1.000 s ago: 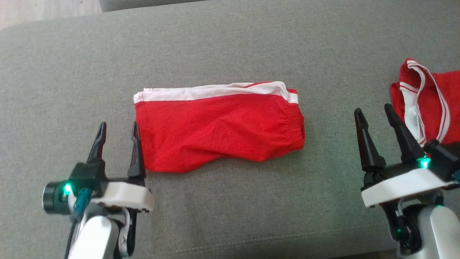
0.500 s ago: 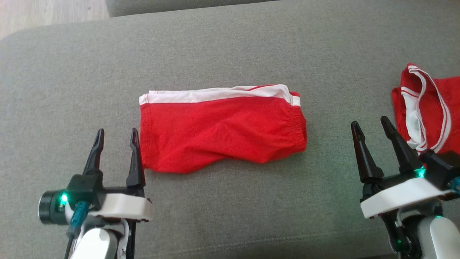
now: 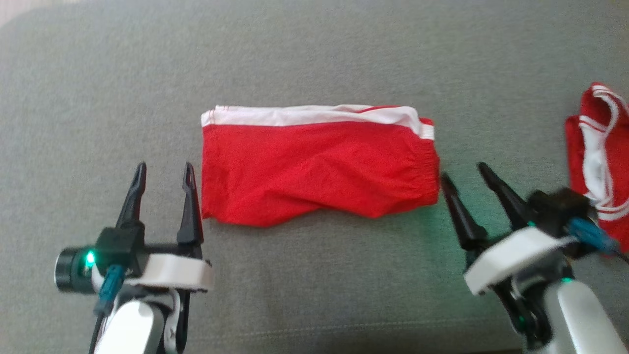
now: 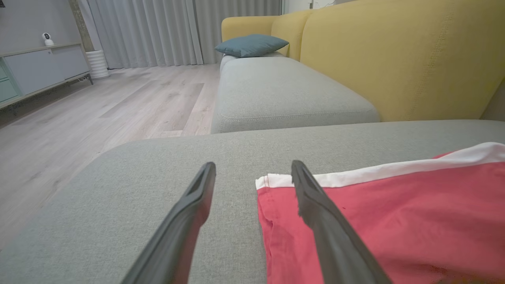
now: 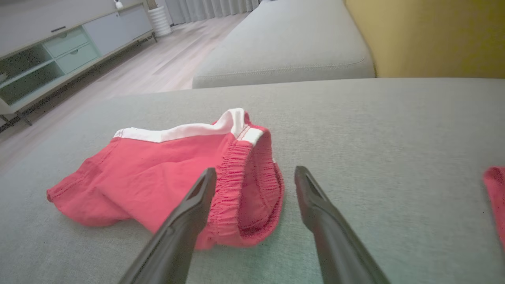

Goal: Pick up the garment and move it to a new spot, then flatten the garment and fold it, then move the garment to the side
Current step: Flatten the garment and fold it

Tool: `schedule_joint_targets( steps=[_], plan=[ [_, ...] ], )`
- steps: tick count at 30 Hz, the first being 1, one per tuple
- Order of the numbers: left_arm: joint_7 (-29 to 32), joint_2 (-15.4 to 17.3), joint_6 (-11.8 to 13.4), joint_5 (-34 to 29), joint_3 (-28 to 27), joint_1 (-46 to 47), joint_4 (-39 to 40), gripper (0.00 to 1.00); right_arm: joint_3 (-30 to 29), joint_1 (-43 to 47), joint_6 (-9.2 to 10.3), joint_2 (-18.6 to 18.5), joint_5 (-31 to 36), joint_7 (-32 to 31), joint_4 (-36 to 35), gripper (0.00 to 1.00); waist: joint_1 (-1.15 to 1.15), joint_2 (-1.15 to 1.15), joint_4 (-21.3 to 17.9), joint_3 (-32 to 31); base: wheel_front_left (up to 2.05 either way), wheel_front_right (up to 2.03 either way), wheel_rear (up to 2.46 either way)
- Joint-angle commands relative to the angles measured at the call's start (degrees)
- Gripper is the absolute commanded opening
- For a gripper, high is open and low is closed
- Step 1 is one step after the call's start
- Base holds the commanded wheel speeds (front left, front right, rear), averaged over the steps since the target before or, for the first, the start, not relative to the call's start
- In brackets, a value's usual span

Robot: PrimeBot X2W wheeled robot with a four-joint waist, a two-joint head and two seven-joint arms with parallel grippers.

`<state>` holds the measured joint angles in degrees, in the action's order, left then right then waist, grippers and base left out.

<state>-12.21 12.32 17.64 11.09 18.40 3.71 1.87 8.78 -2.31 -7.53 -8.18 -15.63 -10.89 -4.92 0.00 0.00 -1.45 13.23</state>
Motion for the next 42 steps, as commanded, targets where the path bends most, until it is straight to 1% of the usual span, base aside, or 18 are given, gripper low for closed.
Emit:
schedule_joint_targets(
  steps=[1,3,5,7,12,14,17,18,19,20,26,32,34,35,37,40,42],
  plan=[
    [-0.5,0.6,-0.1,-0.6,-1.6,3.3,2.0,1.00,1.9,-3.2,0.04,-0.9,-0.2,-0.8,-1.3,1.00,0.00,0.00,1.2,1.4,0.00,0.00,0.00],
    [-0.8,0.3,-0.3,-0.6,-1.2,4.2,1.7,1.00,3.6,-5.2,0.04,-1.2,-0.3,-1.6,0.0,1.00,0.00,0.00,2.1,2.6,0.00,0.00,0.00],
    [-1.1,-0.1,-0.5,-0.7,-0.8,5.0,1.3,1.00,3.8,-6.7,0.04,-1.5,0.1,-3.2,2.4,1.00,0.00,0.00,2.9,3.6,0.00,0.00,0.00],
    [-1.3,-0.6,-0.8,-0.7,-0.4,5.8,0.8,1.00,2.3,-8.0,0.04,-1.7,1.0,-4.8,4.7,1.00,0.00,0.00,3.8,4.6,0.00,0.00,0.00],
    [-2.0,-1.5,-1.3,-0.8,0.4,7.7,-0.6,1.00,-0.2,-11.4,0.04,-2.5,1.3,-5.6,9.1,1.00,0.00,0.00,5.4,6.9,0.00,0.00,0.00],
    [-2.2,-2.0,-1.4,-1.0,0.7,8.7,-1.2,1.00,-0.1,-13.2,0.04,-2.8,-0.4,-6.6,12.8,1.00,0.00,0.00,6.0,7.9,0.00,0.00,0.00],
    [-2.4,-2.4,-1.5,-1.1,0.9,9.4,-1.6,1.00,1.7,-14.5,0.04,-3.2,-3.7,-8.3,16.1,1.00,0.00,0.00,6.2,8.4,0.00,0.00,0.00],
    [-2.5,-2.4,-1.5,-1.1,0.9,9.6,-1.7,1.00,2.5,-14.6,0.04,-3.2,-5.4,-8.9,16.7,0.85,0.00,0.00,6.2,8.5,0.00,0.00,0.00],
    [-2.5,-2.4,-1.6,-1.2,0.9,9.8,-1.8,1.00,3.2,-14.7,0.04,-3.6,-6.5,-9.5,17.2,0.02,0.00,0.00,6.1,8.6,0.00,0.00,0.00],
    [-2.6,-2.4,-1.6,-1.3,0.8,10.0,-1.9,1.00,3.8,-14.7,0.04,-4.0,-7.3,-9.7,17.4,0.00,0.00,0.00,6.0,8.6,0.00,0.00,0.00],
    [-2.7,-2.1,-1.5,-1.4,0.5,9.9,-2.2,1.00,4.9,-13.1,0.04,-6.8,-12.9,-7.8,15.2,0.00,0.00,0.00,4.5,7.6,0.00,0.00,0.00],
    [-2.7,-1.6,-1.6,-1.5,0.5,9.5,-2.0,1.00,3.3,-10.2,0.04,-12.1,-18.2,-7.5,10.6,0.00,0.00,0.00,3.0,6.1,0.00,0.00,0.00],
    [-2.7,-1.4,-1.6,-1.6,0.5,9.4,-1.9,1.00,2.7,-9.3,0.04,-13.7,-20.9,-8.6,8.8,0.00,0.00,0.00,2.7,5.9,0.00,0.00,0.00],
    [-2.7,-1.4,-1.6,-1.6,0.5,9.4,-1.9,1.00,2.7,-9.3,0.04,-13.7,-20.9,-8.6,8.8,0.00,0.00,0.00,2.7,5.9,0.00,0.00,0.00],
    [-2.7,-1.3,-1.6,-1.5,0.6,9.3,-1.9,1.00,2.4,-8.8,0.04,-15.7,-22.9,-10.4,7.4,0.00,0.00,0.00,2.4,5.6,0.00,0.00,0.00],
    [-2.7,-1.2,-1.7,-1.5,0.7,9.3,-2.0,1.00,3.2,-8.9,0.04,-16.7,-29.9,-14.2,4.2,0.00,0.00,0.00,2.2,5.2,0.00,0.00,0.00],
    [-2.7,-1.2,-1.7,-1.5,0.9,9.3,-2.0,1.00,3.9,-9.8,0.04,-16.4,-36.1,-17.4,1.6,0.00,0.00,0.00,2.2,5.0,0.00,0.00,0.00]
  ],
)
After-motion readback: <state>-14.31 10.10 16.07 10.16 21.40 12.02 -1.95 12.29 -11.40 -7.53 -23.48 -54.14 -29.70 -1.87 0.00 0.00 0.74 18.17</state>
